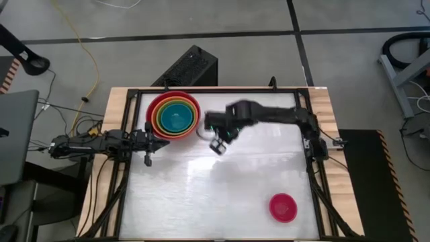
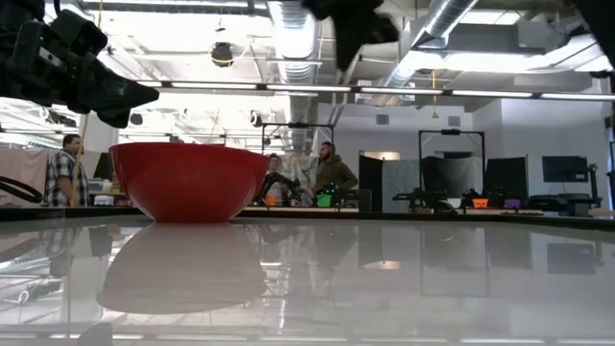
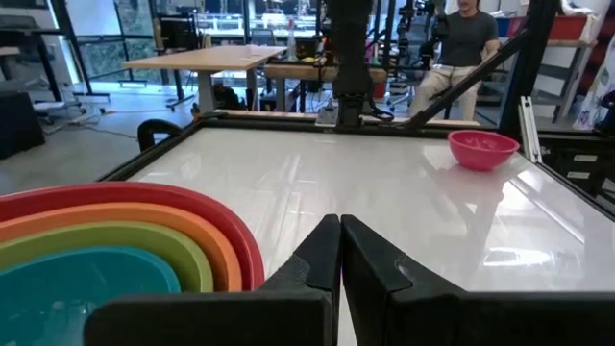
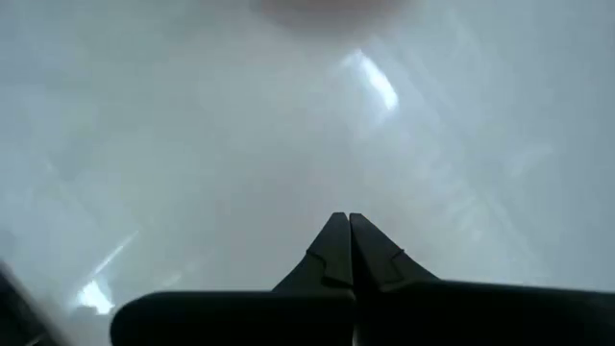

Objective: Nest bowls inside each other
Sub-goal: Stack the red bowl on top of the blue bowl

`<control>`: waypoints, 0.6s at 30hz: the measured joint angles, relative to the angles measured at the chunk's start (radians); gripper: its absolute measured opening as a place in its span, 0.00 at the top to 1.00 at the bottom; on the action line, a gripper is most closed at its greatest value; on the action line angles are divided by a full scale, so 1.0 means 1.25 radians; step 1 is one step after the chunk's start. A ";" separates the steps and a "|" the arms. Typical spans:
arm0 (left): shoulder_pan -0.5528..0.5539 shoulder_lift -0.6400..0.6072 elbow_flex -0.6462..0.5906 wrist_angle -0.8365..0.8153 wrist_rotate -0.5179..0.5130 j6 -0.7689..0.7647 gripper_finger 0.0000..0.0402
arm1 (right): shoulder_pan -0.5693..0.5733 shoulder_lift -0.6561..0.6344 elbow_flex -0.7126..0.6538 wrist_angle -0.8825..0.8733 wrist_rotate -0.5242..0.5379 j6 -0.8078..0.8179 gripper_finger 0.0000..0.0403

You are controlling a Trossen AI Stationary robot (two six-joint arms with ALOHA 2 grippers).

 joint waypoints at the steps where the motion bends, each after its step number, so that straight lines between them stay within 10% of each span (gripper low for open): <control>1: 0.000 0.000 0.000 -0.001 0.000 0.000 1.00 | 0.024 -0.018 -0.030 0.000 0.001 0.030 1.00; 18: 0.000 0.000 0.000 -0.001 0.000 0.000 1.00 | 0.647 -0.449 -0.738 0.118 0.181 1.087 0.86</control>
